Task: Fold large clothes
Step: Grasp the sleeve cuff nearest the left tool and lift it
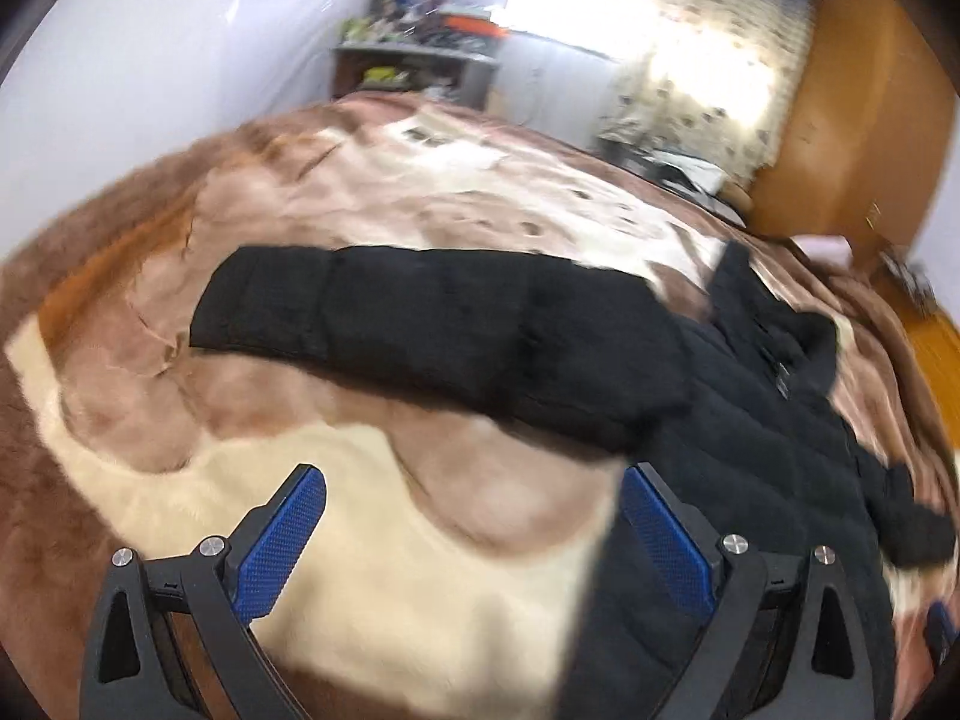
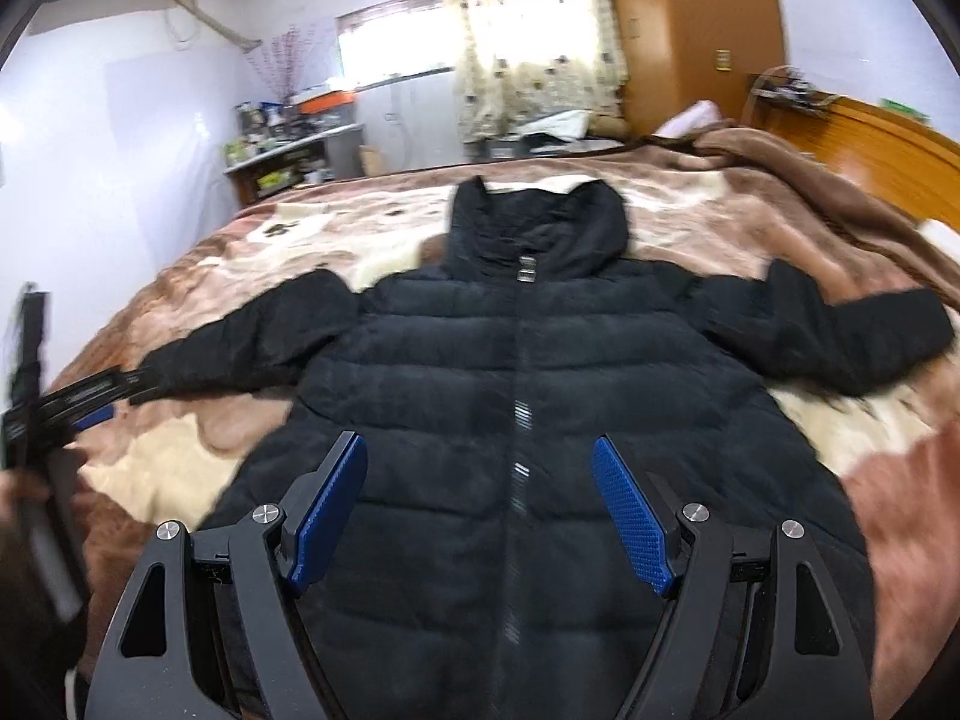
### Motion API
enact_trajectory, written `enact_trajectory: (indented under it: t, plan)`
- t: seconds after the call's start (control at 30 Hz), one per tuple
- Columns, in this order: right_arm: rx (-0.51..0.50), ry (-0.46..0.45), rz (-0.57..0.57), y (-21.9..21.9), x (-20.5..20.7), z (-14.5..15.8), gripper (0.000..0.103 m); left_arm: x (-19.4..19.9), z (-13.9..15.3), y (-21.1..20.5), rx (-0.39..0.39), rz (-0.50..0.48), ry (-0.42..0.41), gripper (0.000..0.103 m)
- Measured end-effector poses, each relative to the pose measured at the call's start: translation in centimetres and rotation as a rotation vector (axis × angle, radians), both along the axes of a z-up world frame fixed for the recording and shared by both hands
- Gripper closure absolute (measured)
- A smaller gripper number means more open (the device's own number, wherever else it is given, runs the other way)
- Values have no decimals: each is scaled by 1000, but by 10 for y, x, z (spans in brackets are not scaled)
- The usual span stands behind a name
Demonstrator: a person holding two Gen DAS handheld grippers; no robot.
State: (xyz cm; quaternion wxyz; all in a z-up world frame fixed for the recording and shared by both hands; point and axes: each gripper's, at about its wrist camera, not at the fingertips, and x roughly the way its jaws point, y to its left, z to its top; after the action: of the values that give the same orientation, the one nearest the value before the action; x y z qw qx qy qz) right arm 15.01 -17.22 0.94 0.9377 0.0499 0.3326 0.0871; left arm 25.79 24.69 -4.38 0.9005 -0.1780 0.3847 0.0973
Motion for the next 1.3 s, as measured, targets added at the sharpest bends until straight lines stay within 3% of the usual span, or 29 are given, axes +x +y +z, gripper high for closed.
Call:
enact_trajectory:
  t: [0.23,0.33,0.47,0.6,0.7,0.73,0.83,0.93,1.07,1.17,1.3]
  plan:
    - [-6,-13,95,27,43,-5,25,49,-52,76,-82,223,67,3]
    - [-14,3,116,37,57,-9,25,65,-69,95,-127,269,79,3]
    - [-16,24,142,49,70,-15,25,77,-90,122,-309,361,71,4]
    - [-14,56,159,56,78,-23,25,89,-95,129,-316,396,81,4]
    - [-10,73,161,59,82,-26,25,97,-97,132,-320,406,94,23]
    - [-9,75,164,60,83,-26,25,99,-95,132,-316,395,87,45]
    - [-20,77,169,64,84,-26,25,102,-88,131,-304,400,81,67]
    - [-20,83,178,64,86,-24,25,99,-81,130,-308,406,62,81]
    - [-21,70,171,61,86,-19,26,94,-59,118,-249,371,28,90]
    - [-8,62,157,55,86,-16,26,90,-36,104,-232,333,-39,90]
    - [12,56,136,44,86,-12,26,92,12,60,-119,199,-132,90]
